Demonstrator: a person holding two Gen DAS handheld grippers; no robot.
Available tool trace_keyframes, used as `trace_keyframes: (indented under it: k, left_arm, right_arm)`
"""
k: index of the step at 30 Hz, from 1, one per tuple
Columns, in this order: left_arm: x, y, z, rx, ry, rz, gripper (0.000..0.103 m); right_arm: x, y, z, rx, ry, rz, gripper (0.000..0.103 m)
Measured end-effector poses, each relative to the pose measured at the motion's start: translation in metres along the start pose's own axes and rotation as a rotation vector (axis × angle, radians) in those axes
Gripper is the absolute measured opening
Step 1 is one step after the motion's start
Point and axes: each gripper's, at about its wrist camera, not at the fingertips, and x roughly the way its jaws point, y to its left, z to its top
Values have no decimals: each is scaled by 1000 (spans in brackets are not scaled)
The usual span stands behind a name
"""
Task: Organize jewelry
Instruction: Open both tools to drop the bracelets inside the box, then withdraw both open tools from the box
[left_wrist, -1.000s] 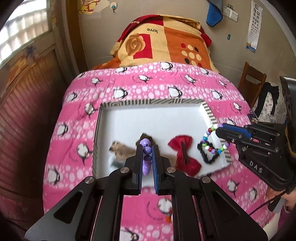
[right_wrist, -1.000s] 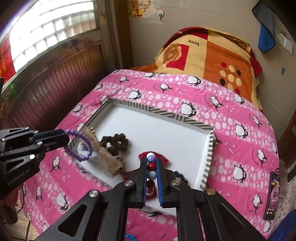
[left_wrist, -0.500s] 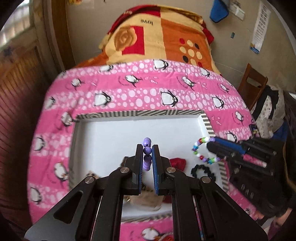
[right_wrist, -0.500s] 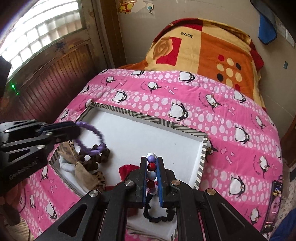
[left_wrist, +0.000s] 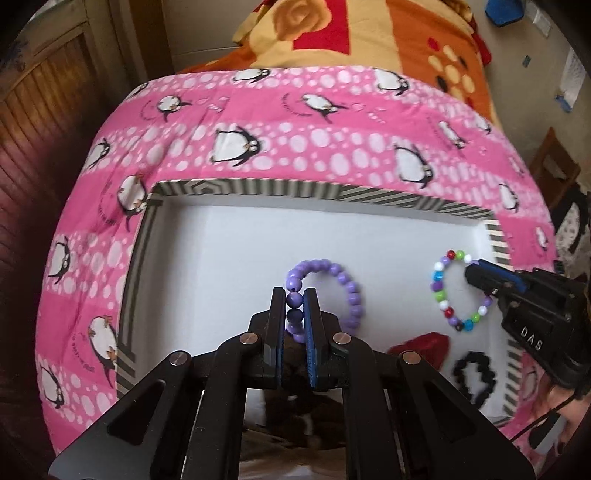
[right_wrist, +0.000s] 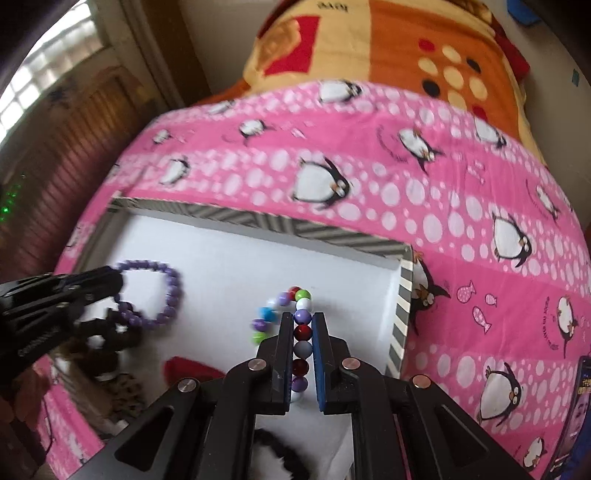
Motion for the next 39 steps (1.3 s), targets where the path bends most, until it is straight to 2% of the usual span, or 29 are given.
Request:
trace_keyframes:
  k: [1, 2, 3, 4, 5, 6, 9, 16, 20, 31, 39]
  left_arm:
    - [1, 1, -1, -5, 0, 6, 8]
    - [2, 2, -2, -12, 2, 11, 10]
    - [3, 2, -2, -13, 4, 13, 12]
    - [3, 2, -3, -13, 6, 19, 15]
    - [2, 2, -4, -11, 5, 26, 24]
    - [1, 1, -5, -10, -1, 31, 34]
    - [-8, 1, -12, -14, -20, 18, 43]
    - [-38, -4, -31, 5, -75, 42, 44]
    - [-51, -4, -47, 13, -87, 52, 44]
    - [-91, 5, -100, 9, -134, 46, 44]
    - [-107, 20, -143, -10, -133, 58, 44]
  right_arm:
    - [3, -1, 0, 5, 9, -7, 9]
    - [6, -2, -1, 13, 19, -10, 14]
    - [7, -3, -2, 21, 22, -8, 25]
    - [6, -3, -4, 28, 18, -4, 32]
    - [3, -3, -6, 30, 8, -1, 35]
    - [1, -1, -8, 28, 3, 1, 35]
    - [-12, 3, -15, 20, -18, -8, 35]
    - [-42, 23, -40, 17, -52, -7, 36]
    - [-60, 34, -54, 43, -75, 7, 40]
    - [-105, 69, -88, 43, -114, 18, 41]
    - [-112, 105, -121, 11, -106, 27, 41]
